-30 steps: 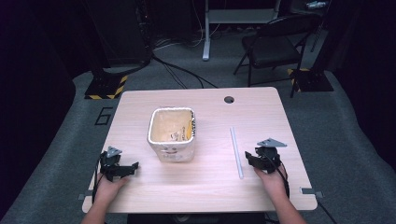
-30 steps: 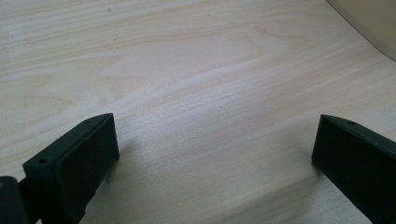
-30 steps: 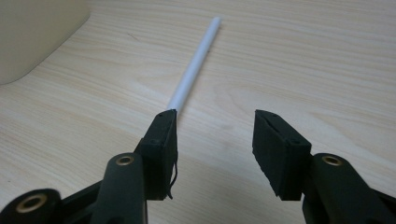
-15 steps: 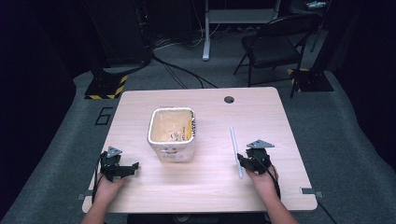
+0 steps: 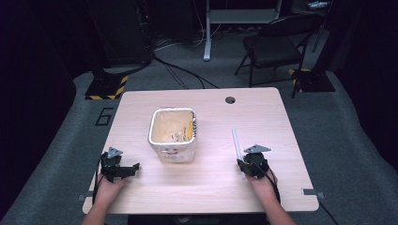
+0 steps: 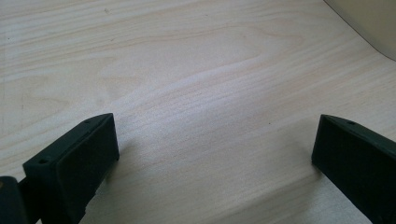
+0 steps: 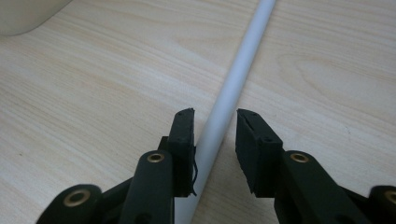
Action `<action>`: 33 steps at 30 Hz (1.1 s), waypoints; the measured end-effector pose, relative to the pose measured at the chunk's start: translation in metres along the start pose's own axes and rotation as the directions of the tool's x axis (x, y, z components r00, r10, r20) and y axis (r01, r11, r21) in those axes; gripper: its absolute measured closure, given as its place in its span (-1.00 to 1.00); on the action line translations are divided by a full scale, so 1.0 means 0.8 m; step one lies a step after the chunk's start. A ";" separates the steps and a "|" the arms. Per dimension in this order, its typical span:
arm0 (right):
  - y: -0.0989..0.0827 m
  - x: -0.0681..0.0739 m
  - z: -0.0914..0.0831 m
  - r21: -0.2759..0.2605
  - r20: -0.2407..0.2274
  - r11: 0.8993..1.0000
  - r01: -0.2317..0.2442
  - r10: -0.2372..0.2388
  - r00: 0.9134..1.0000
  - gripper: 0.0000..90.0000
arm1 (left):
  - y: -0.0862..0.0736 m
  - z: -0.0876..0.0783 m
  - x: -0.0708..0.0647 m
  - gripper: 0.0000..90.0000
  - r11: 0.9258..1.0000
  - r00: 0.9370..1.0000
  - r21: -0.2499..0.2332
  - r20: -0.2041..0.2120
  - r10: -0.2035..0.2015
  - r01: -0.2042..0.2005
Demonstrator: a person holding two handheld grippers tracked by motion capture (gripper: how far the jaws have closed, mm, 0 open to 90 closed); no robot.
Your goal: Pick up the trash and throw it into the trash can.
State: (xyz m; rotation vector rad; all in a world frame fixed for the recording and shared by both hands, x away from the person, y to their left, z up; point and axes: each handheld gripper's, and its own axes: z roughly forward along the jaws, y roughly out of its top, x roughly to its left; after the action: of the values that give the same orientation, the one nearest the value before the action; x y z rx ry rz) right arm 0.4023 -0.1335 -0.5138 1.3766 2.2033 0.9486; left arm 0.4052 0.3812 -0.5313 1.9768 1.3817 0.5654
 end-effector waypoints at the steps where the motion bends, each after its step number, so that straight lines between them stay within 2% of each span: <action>1: 0.000 0.000 0.000 0.000 0.000 1.000 0.000 0.000 1.000 0.50 | 0.000 0.000 0.000 -0.99 1.000 1.000 0.000 0.000 0.000 0.000; 3: -0.001 0.000 0.002 0.014 0.008 1.000 0.006 -0.006 1.000 0.57 | 0.000 0.000 0.000 -0.99 1.000 1.000 0.001 0.000 -0.001 0.001; 7: -0.002 0.000 0.002 0.008 0.018 1.000 0.014 -0.014 1.000 0.63 | 0.000 0.000 0.000 -0.99 1.000 1.000 0.003 0.001 0.002 -0.002; 9: -0.002 0.000 0.002 0.010 0.018 1.000 0.019 -0.019 1.000 0.74 | 0.000 0.000 0.000 -0.99 1.000 1.000 0.003 0.003 0.007 -0.007; 12: -0.001 -0.001 0.002 0.014 0.020 0.999 0.029 -0.029 0.999 0.75 | 0.000 0.000 -0.001 -0.99 1.000 1.000 0.002 0.004 0.007 -0.007; 17: 0.003 -0.002 0.000 0.033 0.004 0.999 -0.013 0.013 1.000 0.76 | 0.000 0.000 0.000 -0.99 1.000 1.000 0.002 0.004 0.008 -0.008; 33: 0.023 -0.005 -0.020 0.013 -0.022 1.000 0.011 -0.010 1.000 0.76 | 0.000 0.000 -0.001 -0.99 1.000 1.000 0.002 0.004 0.009 -0.009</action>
State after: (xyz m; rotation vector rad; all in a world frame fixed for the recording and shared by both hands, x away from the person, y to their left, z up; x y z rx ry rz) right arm 0.4064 -0.1367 -0.4897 1.3655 2.2343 0.9517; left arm 0.4047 0.3807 -0.5311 1.9855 1.3723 0.5633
